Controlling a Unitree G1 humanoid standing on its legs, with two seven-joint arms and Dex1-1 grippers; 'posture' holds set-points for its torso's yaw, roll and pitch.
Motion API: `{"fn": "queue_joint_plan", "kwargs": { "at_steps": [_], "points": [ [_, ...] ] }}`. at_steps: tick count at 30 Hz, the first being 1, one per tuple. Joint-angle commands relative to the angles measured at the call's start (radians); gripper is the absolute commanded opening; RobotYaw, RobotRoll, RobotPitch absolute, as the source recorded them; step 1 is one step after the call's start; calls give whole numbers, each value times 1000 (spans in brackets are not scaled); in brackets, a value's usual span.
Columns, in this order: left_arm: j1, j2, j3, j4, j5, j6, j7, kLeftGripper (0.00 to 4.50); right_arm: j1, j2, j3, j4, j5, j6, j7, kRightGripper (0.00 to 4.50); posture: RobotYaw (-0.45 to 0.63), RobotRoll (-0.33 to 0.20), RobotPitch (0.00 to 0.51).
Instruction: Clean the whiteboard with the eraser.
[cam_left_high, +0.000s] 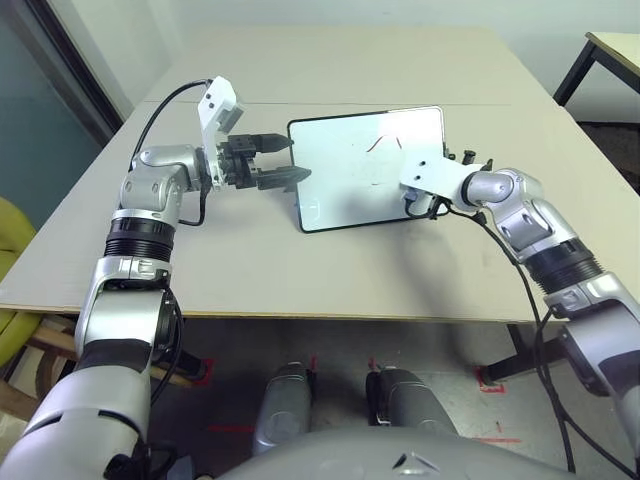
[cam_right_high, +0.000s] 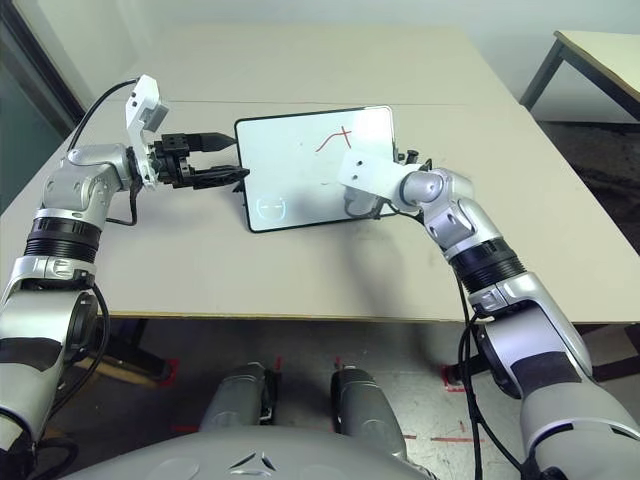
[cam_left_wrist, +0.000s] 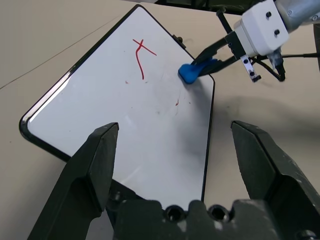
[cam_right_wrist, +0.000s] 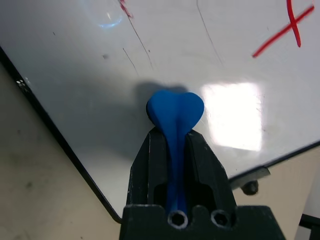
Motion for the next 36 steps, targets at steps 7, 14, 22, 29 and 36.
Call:
{"fn": "queue_joint_plan", "kwargs": {
  "at_steps": [7,14,22,29,36],
  "points": [
    [-8,2,1,5,6,-1,0,4500,-11,112,65,-14,-25,15,18,248,164,0,30],
    [-7,1,4,1,5,2,4,4500,-33,152,75,-6,-38,17,18,248,164,0,29],
    [-8,-4,3,3,5,0,4,4500,-50,143,68,17,-40,6,16,247,161,0,29],
    [-7,-3,3,3,6,1,5,4500,-22,78,44,14,-34,1,24,246,159,0,31],
    [-8,-4,2,5,7,-1,2,4500,-20,0,8,41,-22,-18,16,244,153,0,32]
  ]
}}
